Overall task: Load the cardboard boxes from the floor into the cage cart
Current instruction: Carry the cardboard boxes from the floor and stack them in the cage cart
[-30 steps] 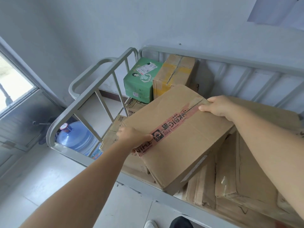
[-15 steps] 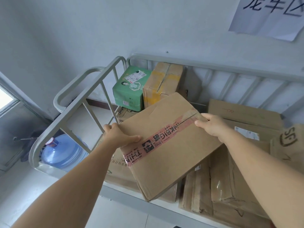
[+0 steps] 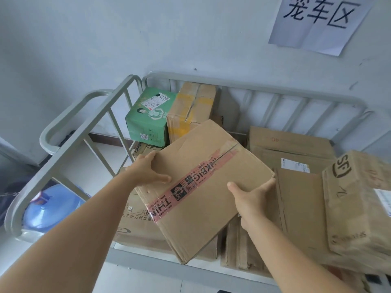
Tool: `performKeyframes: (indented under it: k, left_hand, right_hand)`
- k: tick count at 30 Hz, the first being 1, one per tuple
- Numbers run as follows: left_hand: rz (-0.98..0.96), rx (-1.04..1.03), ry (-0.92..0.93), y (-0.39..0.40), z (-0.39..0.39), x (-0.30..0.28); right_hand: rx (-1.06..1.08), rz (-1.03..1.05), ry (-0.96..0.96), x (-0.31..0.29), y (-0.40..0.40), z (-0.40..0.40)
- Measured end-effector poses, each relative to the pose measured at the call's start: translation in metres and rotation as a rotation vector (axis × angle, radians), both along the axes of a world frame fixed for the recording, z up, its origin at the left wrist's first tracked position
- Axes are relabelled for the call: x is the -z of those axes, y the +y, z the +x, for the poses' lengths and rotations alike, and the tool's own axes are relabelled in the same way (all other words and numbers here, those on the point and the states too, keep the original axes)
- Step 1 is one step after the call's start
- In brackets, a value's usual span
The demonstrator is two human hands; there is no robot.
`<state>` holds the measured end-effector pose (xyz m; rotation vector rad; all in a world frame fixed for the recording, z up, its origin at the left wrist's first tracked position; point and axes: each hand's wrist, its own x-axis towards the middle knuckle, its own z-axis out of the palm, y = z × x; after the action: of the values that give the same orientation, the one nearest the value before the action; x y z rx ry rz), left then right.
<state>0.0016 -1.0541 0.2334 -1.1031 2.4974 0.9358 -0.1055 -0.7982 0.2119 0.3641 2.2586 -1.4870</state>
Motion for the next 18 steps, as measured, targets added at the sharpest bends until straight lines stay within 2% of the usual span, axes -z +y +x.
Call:
performKeyframes:
  k: [2, 5, 13, 18]
  left_hand:
    - [-0.011, -0.021, 0.042, 0.000, -0.004, 0.000]
    - [-0.020, -0.040, 0.069, 0.003, -0.007, -0.002]
    - [-0.036, 0.051, 0.036, 0.035, -0.011, -0.013]
    - [-0.098, 0.081, -0.025, 0.060, -0.024, -0.035]
  right_hand:
    - [0.046, -0.005, -0.082, 0.011, 0.003, 0.003]
    - [0.035, -0.001, -0.082, 0.002, 0.001, 0.002]
    - [-0.241, 0.242, 0.024, -0.042, 0.006, -0.062]
    - [-0.354, 0.292, 0.023, -0.058, 0.016, -0.087]
